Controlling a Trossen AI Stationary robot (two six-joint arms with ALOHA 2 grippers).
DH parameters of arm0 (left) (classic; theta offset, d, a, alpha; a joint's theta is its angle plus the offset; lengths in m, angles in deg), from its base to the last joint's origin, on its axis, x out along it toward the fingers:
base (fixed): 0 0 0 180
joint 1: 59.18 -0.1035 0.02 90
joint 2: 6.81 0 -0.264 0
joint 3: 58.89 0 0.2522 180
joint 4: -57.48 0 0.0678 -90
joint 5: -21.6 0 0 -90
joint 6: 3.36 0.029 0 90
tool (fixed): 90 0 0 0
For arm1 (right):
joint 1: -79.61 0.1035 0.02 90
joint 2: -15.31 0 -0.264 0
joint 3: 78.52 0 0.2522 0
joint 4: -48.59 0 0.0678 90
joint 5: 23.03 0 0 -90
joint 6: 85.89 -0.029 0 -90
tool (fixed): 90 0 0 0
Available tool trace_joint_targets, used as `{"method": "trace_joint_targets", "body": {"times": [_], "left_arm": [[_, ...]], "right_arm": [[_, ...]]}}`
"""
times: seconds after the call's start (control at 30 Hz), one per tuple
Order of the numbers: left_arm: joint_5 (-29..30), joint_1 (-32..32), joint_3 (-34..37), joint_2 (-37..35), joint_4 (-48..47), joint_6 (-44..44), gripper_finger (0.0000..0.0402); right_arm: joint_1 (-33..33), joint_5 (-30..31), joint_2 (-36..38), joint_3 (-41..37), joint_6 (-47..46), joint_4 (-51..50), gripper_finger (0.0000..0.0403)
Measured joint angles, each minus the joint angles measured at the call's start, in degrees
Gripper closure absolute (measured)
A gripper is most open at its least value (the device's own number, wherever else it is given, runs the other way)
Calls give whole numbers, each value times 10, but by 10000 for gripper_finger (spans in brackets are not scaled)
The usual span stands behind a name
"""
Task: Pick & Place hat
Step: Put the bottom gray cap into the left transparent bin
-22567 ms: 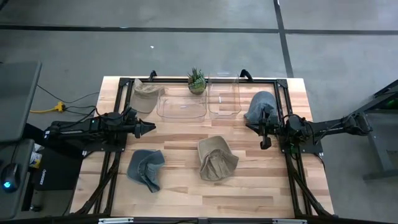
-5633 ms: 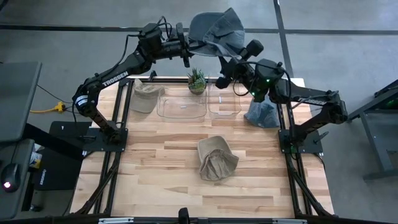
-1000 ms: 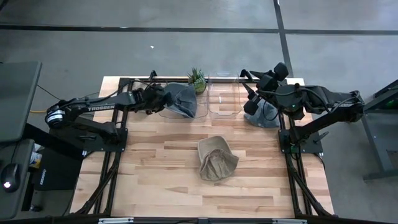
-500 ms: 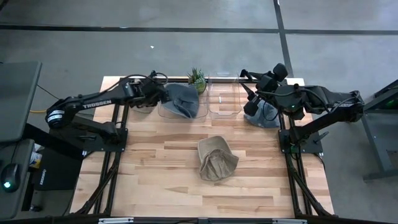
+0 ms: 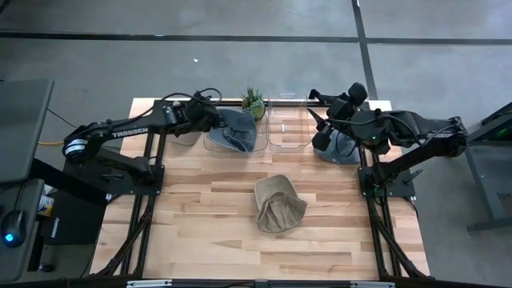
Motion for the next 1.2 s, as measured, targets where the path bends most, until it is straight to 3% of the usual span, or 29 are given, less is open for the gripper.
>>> {"method": "trace_joint_targets", "body": {"times": [0.1, 0.63, 1.2], "left_arm": [[-13, 0, 0, 13, -4, 24, 391], [-136, -11, 1, 91, -61, -3, 401], [-150, -11, -6, 113, -75, -14, 401]], "right_arm": [[0, -6, -1, 0, -14, -6, 192], [0, -4, -1, 0, -60, -50, 192], [0, 7, -1, 0, -59, -50, 192]]}}
